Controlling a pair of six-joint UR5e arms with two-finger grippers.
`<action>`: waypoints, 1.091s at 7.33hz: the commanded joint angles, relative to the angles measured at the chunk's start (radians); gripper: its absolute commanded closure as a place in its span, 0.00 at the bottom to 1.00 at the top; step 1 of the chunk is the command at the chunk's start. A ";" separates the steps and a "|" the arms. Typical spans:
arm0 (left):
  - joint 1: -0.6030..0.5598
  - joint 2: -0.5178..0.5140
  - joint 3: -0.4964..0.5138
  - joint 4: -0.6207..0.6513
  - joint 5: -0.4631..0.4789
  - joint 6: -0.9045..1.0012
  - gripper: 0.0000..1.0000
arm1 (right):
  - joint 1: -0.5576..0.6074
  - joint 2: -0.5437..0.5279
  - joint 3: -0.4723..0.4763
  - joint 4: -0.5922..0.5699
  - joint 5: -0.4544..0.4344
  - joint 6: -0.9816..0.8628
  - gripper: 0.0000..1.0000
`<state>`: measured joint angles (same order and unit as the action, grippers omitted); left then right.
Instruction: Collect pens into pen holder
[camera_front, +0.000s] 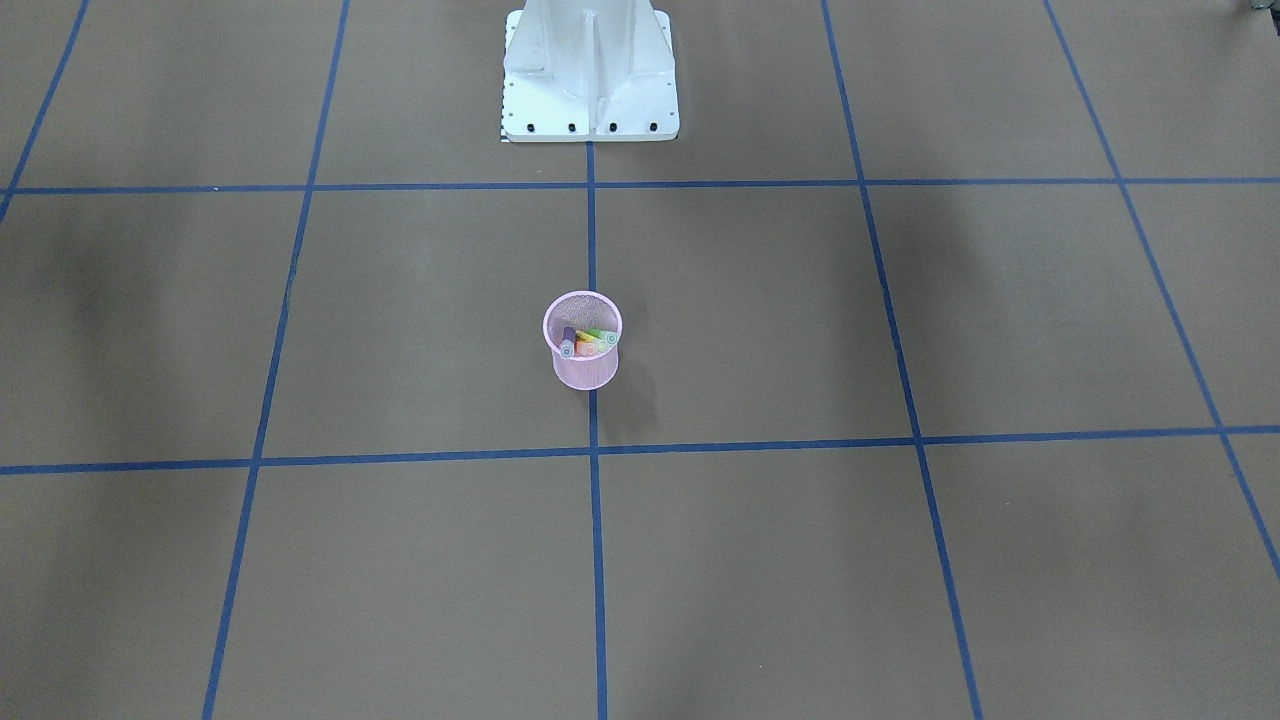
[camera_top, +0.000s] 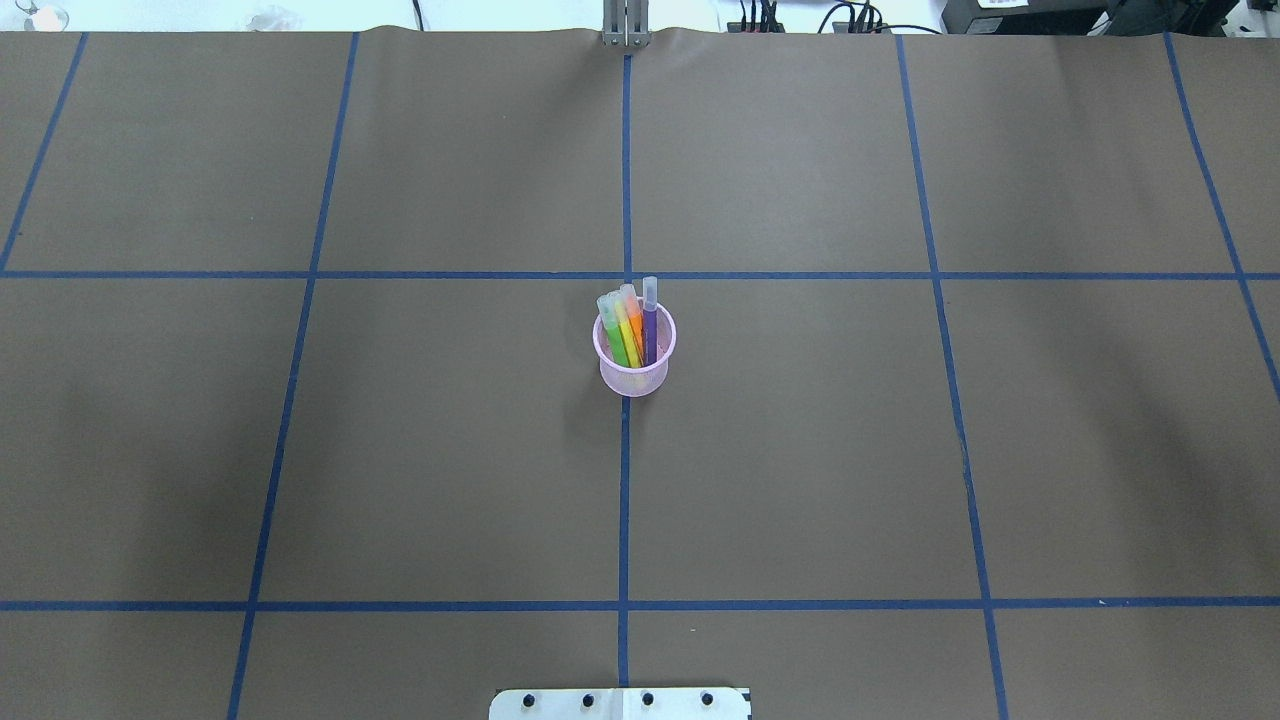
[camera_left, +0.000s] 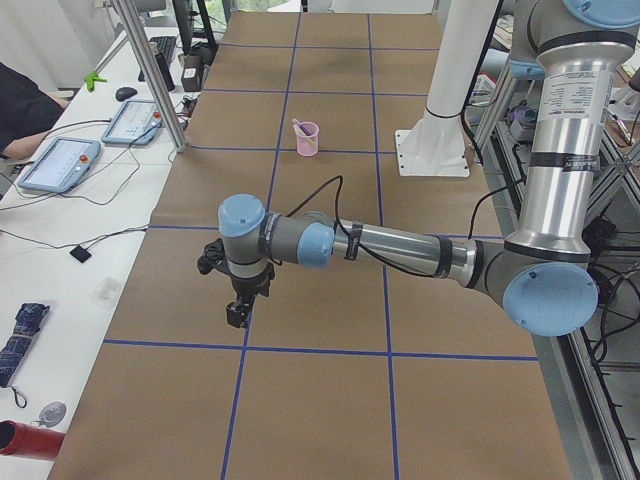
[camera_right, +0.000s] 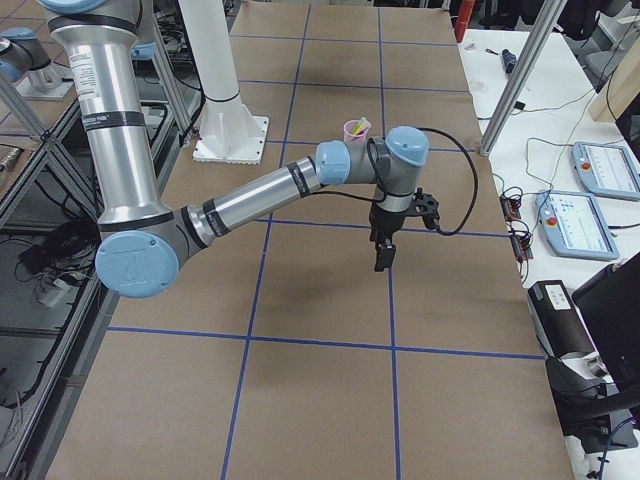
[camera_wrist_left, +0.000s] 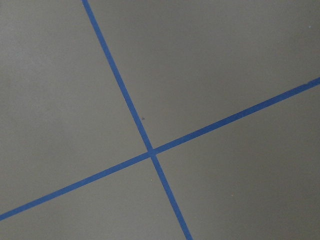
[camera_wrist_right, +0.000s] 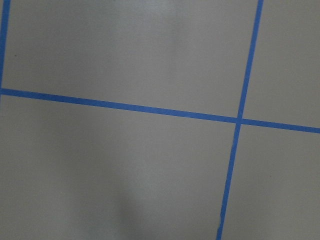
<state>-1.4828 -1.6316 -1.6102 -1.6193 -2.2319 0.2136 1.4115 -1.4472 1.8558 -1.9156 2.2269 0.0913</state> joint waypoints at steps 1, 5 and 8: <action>-0.014 0.022 0.041 -0.027 -0.005 -0.010 0.00 | 0.070 -0.097 -0.100 0.197 0.120 -0.008 0.00; -0.085 -0.004 -0.077 0.184 -0.109 -0.083 0.00 | 0.124 -0.167 -0.125 0.221 0.120 -0.098 0.00; -0.085 -0.010 -0.076 0.196 -0.109 -0.083 0.00 | 0.164 -0.168 -0.129 0.221 0.152 -0.101 0.00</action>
<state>-1.5670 -1.6385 -1.6849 -1.4294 -2.3395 0.1308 1.5542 -1.6108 1.7282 -1.6958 2.3616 -0.0052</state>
